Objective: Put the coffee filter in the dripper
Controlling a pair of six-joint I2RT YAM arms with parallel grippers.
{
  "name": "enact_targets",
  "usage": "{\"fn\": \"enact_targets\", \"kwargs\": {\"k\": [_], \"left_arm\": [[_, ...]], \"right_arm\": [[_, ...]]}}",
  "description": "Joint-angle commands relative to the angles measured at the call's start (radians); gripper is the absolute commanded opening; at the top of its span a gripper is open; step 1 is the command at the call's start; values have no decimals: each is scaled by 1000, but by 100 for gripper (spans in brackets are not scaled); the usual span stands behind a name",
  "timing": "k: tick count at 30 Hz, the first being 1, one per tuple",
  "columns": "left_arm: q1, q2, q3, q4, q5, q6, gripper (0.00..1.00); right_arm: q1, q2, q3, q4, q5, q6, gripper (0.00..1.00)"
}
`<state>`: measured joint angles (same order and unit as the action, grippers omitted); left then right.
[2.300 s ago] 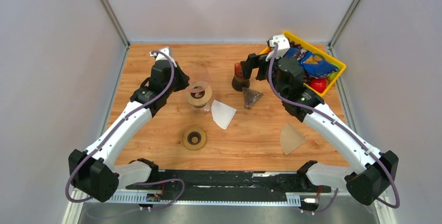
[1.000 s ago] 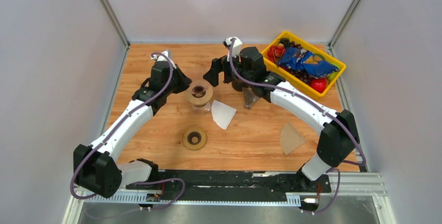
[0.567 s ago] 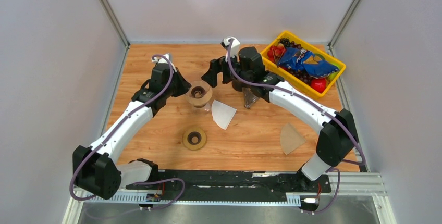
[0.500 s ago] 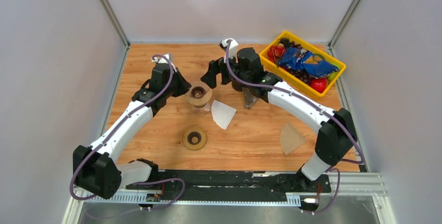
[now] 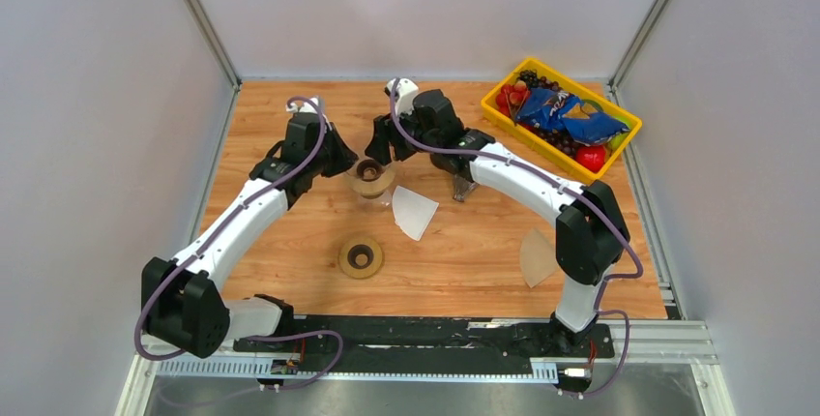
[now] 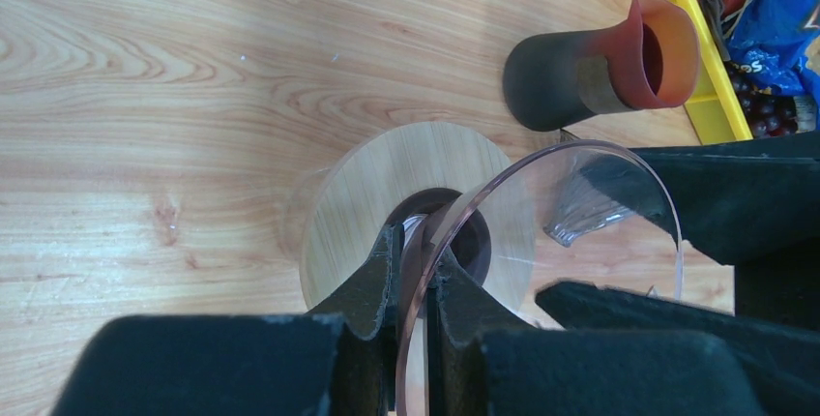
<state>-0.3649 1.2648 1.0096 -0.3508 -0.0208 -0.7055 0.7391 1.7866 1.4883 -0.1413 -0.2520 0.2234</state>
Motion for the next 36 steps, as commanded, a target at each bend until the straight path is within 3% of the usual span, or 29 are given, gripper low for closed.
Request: {"fn": "enact_targets", "kwargs": {"k": [1, 11, 16, 28, 36], "left_arm": [[3, 33, 24, -88, -14, 15, 0], [2, 72, 30, -149, -29, 34, 0], [3, 91, 35, -183, -69, 41, 0], [2, 125, 24, -208, -153, 30, 0], [2, 248, -21, -209, -142, 43, 0]], "right_arm": [[15, 46, 85, -26, 2, 0, 57], [17, 97, 117, -121, 31, -13, 22], [17, 126, 106, -181, 26, -15, 0], [19, 270, 118, -368, 1, -58, 0], [23, 331, -1, -436, 70, -71, 0]]}}
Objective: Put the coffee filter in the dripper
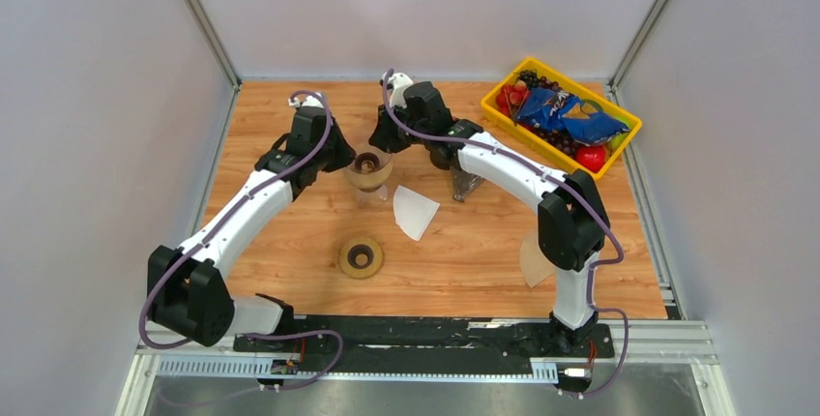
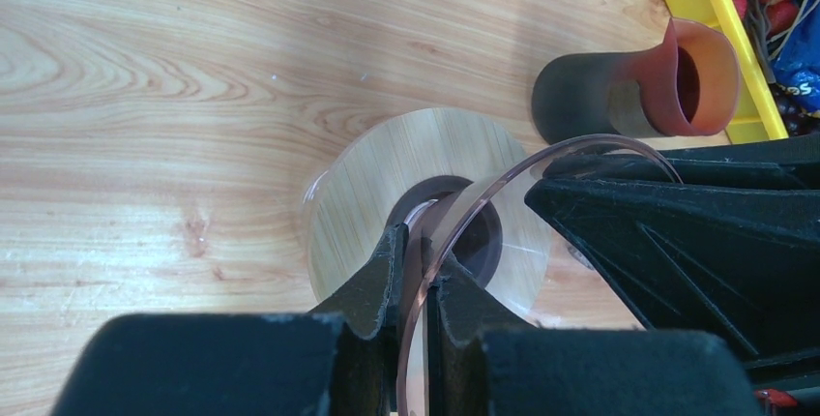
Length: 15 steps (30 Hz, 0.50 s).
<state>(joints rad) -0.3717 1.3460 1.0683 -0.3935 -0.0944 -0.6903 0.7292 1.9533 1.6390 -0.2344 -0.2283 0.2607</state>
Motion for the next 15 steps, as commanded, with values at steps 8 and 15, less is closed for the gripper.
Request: {"fn": "enact_targets", "kwargs": {"k": [8, 15], "left_arm": [[9, 239, -112, -178, -86, 26, 0], [8, 286, -131, -197, -105, 26, 0]], "right_arm": [[36, 222, -192, -374, 86, -111, 0], [43, 254, -209, -397, 101, -124, 0]]}}
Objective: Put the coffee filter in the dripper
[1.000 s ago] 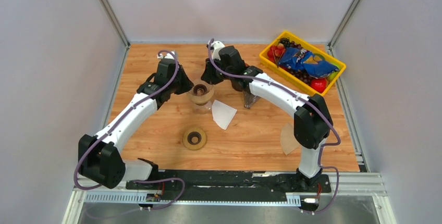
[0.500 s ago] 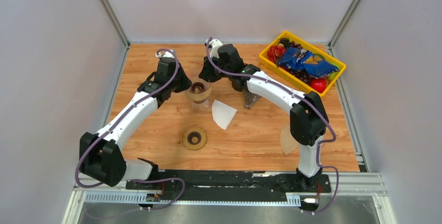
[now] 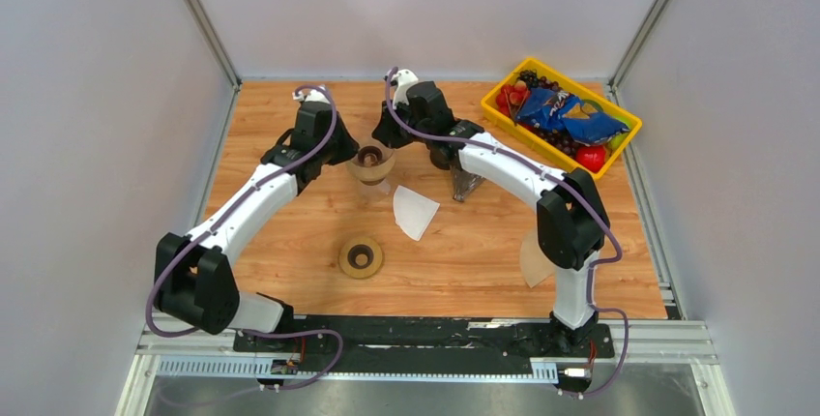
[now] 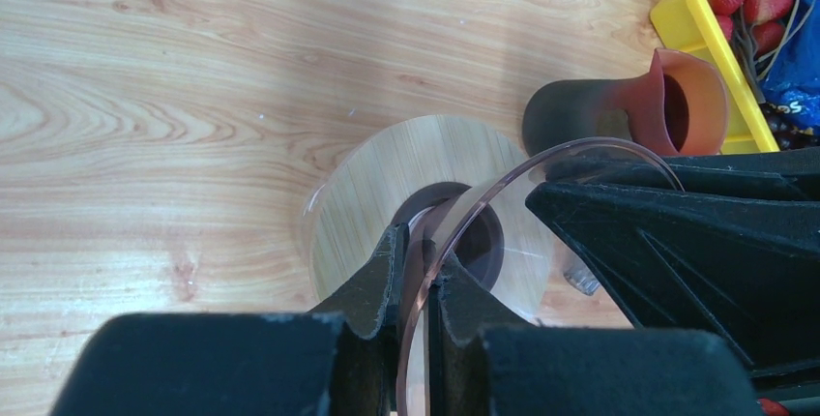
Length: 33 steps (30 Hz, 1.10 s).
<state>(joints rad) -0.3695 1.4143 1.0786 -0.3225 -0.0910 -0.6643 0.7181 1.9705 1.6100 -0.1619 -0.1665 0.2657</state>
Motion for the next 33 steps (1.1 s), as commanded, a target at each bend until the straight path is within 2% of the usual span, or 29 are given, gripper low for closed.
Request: {"fn": "enact_targets", "kwargs": {"k": [1, 8, 13, 17, 20, 33], "left_arm": [[6, 221, -138, -270, -104, 1, 0], [7, 177, -60, -252, -33, -1, 0], [7, 122, 12, -249, -42, -5, 0], [7, 107, 48, -246, -43, -7, 1], [7, 103, 67, -244, -44, -3, 7], [7, 67, 114, -221, -54, -9, 19]], "right_arm": [[53, 235, -178, -470, 40, -129, 0], [62, 213, -79, -473, 22, -123, 0], [63, 203, 39, -479, 18, -106, 1], [64, 205, 107, -483, 43, -85, 5], [64, 198, 140, -487, 78, -61, 10], [66, 192, 279, -491, 160, 12, 26]]}}
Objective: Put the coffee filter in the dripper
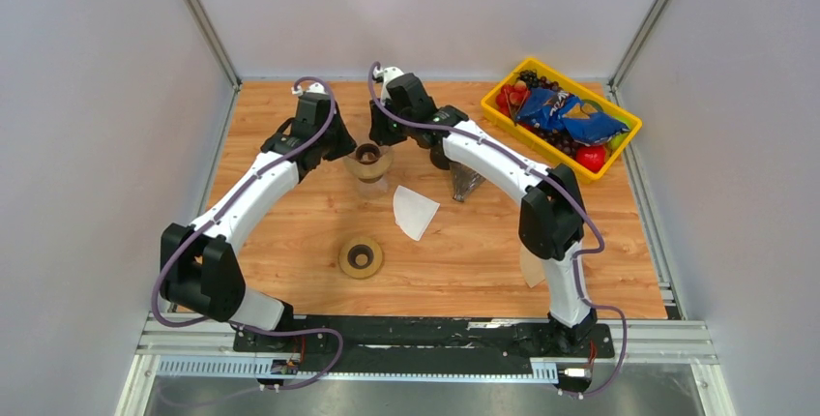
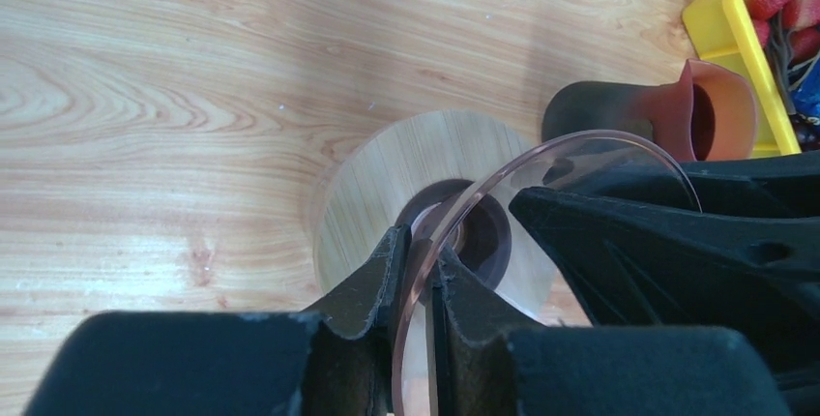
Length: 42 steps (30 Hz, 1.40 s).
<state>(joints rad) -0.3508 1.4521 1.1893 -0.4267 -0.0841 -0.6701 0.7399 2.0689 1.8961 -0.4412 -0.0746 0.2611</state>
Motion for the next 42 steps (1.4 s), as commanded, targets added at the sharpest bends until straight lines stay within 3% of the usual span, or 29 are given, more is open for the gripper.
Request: {"fn": "enact_targets", "kwargs": {"k": [1, 25, 28, 30, 31, 35, 42], "left_arm": [[-12, 28, 9, -117, -60, -5, 20], [-12, -46, 140, -111, -71, 26, 66], [-13, -81, 143, -106, -67, 36, 79], [-12, -110, 138, -99, -62, 44, 94], [-12, -134, 136, -90, -53, 47, 98], [-12, -235, 99, -58, -42, 70, 100], [-12, -514, -97, 21, -70, 82, 100]], "right_arm": [[43, 91, 4, -211, 68, 17, 28], [47, 49, 204, -207, 177, 7, 70], [48, 14, 222, -192, 185, -9, 80], [47, -19, 219, -172, 188, -20, 86], [47, -39, 208, -157, 186, -29, 87], [47, -167, 101, -67, 196, -75, 99], [46, -461, -272, 98, 275, -144, 100]]}}
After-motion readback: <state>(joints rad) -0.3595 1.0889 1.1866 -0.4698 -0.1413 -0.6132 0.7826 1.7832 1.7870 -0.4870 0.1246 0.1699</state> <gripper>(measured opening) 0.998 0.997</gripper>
